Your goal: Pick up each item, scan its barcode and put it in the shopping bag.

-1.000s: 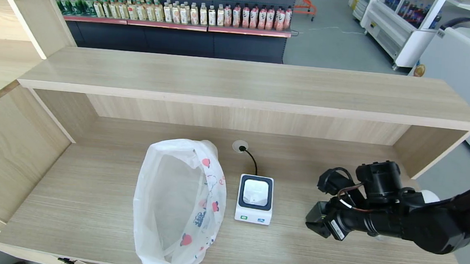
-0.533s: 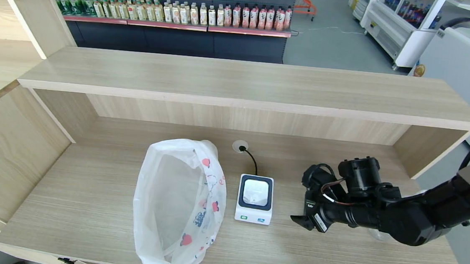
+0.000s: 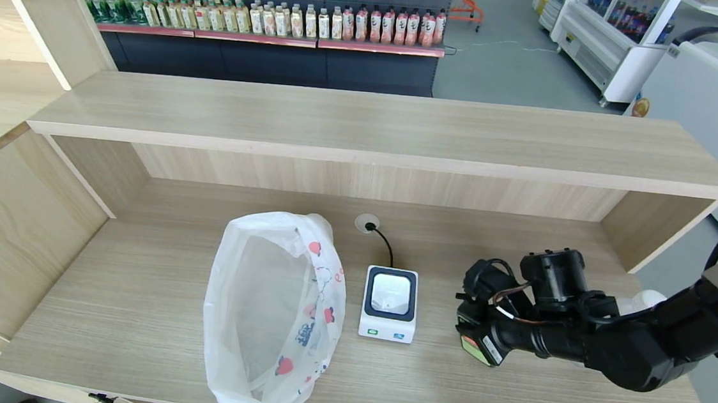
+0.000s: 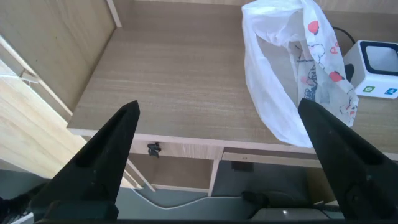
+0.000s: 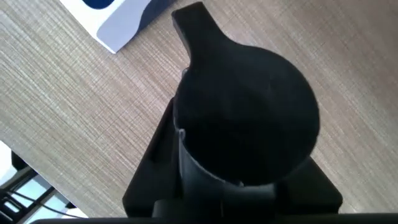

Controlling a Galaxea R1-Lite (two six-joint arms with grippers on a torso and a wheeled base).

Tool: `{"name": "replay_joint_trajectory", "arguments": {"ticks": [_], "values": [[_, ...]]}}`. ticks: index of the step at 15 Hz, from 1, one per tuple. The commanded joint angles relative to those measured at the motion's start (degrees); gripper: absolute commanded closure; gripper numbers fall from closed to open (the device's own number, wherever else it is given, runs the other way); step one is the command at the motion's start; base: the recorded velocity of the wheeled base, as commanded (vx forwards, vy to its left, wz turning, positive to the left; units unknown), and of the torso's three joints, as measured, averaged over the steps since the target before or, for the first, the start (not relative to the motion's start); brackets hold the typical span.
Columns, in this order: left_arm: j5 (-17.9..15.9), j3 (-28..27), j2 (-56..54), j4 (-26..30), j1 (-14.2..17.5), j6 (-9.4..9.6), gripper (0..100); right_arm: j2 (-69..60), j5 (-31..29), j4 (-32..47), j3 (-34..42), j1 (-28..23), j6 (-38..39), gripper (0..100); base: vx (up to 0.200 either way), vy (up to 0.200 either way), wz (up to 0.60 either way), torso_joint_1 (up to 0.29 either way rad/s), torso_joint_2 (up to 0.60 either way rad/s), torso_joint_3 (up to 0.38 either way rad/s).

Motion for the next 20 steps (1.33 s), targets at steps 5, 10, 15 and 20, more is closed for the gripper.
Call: {"name": "replay_joint_trajectory", "arguments": {"ticks": [5,10,15,20], "values": [[0.02,0.01,-0.02,-0.01,0.0,-0.02,0,-24.3,1.73,-3.48,5.38,-7.11,8.91,100,0.0,0.0,0.0,0.0,0.0,0.0],[0.02,0.01,-0.02,-0.01,0.0,-0.02,0,-34.93,23.26,-18.07,22.61,-12.99,-22.11,100,0.0,0.0,0.0,0.0,0.0,0.0],[0.02,0.01,-0.02,-0.01,0.0,-0.02,0,-30.19,55.43,-8.93,22.43,-15.1,-65.71,100,0.0,0.0,0.0,0.0,0.0,0.0],[0.02,0.01,-0.02,-0.01,0.0,-0.02,0,-23.95,50.86,8.91,20.15,-7.98,-108.6,100,0.0,0.0,0.0,0.0,0.0,0.0]]}}
